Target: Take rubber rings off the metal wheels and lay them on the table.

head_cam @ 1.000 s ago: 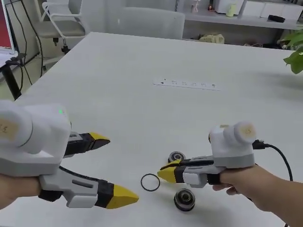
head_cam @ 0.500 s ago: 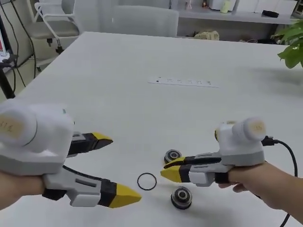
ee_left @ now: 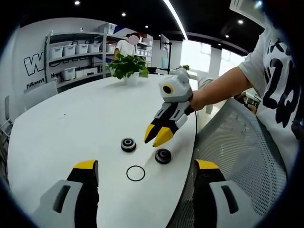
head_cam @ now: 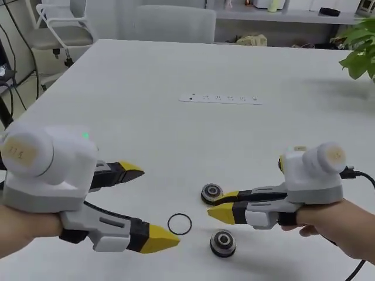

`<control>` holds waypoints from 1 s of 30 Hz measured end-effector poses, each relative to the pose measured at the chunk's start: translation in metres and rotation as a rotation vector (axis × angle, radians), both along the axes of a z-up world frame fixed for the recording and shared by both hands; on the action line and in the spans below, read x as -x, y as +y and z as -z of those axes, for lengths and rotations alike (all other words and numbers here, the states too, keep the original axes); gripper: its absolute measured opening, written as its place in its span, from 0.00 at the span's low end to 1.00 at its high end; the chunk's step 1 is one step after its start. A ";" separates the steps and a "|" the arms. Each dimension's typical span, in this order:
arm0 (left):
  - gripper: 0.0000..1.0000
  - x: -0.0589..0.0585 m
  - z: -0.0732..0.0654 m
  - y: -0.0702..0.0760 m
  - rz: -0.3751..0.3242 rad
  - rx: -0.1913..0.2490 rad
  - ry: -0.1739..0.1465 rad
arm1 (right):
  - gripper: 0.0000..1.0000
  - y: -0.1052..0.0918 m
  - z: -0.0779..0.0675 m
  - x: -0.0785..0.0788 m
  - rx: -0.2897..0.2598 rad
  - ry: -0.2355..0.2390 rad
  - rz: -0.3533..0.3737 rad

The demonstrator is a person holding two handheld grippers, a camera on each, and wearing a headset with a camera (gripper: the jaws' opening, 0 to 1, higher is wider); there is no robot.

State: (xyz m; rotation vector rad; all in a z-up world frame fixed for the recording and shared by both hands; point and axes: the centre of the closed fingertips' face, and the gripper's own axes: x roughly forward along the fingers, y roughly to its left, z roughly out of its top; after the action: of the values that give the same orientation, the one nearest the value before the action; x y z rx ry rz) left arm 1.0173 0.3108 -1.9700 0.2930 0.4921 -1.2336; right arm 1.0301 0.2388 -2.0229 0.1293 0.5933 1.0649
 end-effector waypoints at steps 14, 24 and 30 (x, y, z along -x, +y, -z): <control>0.78 -0.002 0.003 -0.013 0.028 -0.008 0.006 | 0.18 -0.009 0.003 0.011 0.022 -0.017 -0.014; 0.77 -0.001 0.007 -0.020 0.045 -0.014 0.015 | 0.19 -0.013 0.008 0.018 0.038 -0.022 -0.020; 0.76 0.000 0.013 -0.026 0.059 -0.019 0.027 | 0.20 -0.017 0.015 0.024 0.067 -0.027 -0.036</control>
State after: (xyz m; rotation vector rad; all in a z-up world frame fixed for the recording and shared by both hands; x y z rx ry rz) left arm 1.0176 0.2843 -1.9826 0.3092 0.5213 -1.2919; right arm 1.0062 0.2220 -2.0383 0.0455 0.6082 1.0786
